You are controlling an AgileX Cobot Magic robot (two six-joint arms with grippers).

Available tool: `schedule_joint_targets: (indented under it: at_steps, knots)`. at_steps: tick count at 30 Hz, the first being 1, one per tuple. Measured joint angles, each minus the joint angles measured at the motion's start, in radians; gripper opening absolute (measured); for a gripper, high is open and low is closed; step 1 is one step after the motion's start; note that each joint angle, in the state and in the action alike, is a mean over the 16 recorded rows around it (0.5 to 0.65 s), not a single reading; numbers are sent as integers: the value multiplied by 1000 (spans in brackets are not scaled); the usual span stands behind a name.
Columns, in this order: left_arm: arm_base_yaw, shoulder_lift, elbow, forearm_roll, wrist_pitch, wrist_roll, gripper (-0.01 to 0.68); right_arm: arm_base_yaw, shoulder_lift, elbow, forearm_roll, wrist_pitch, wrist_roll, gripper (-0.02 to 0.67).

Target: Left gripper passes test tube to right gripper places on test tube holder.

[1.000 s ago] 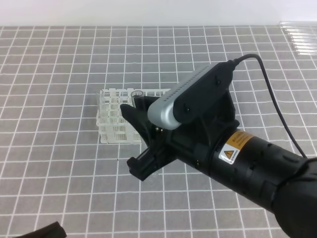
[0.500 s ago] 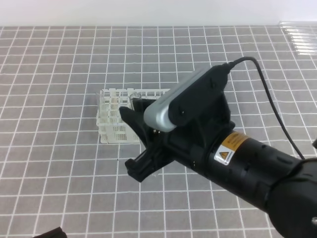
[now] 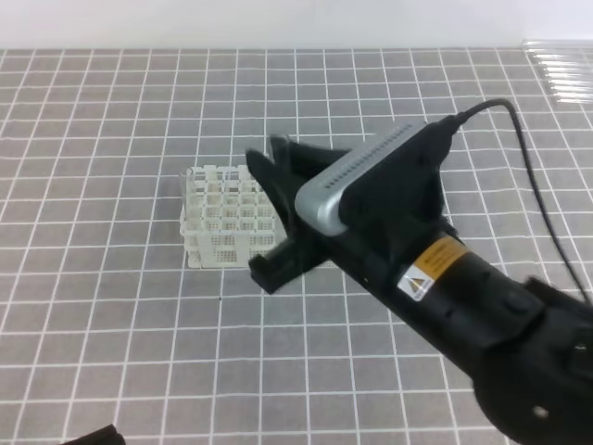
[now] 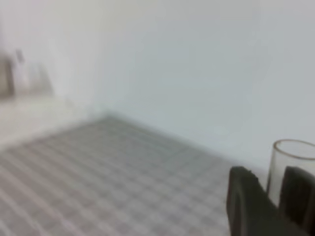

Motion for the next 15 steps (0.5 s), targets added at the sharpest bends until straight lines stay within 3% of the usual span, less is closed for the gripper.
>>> schedule_joint_targets:
  at_steps: [8, 15]
  knots:
    - [0, 0, 0, 0, 0, 0, 0, -56, 169, -67, -150, -215, 151, 95]
    - [0, -1, -2, 0, 2, 0, 0, -79, 334, -217, -175, -245, 172, 95]
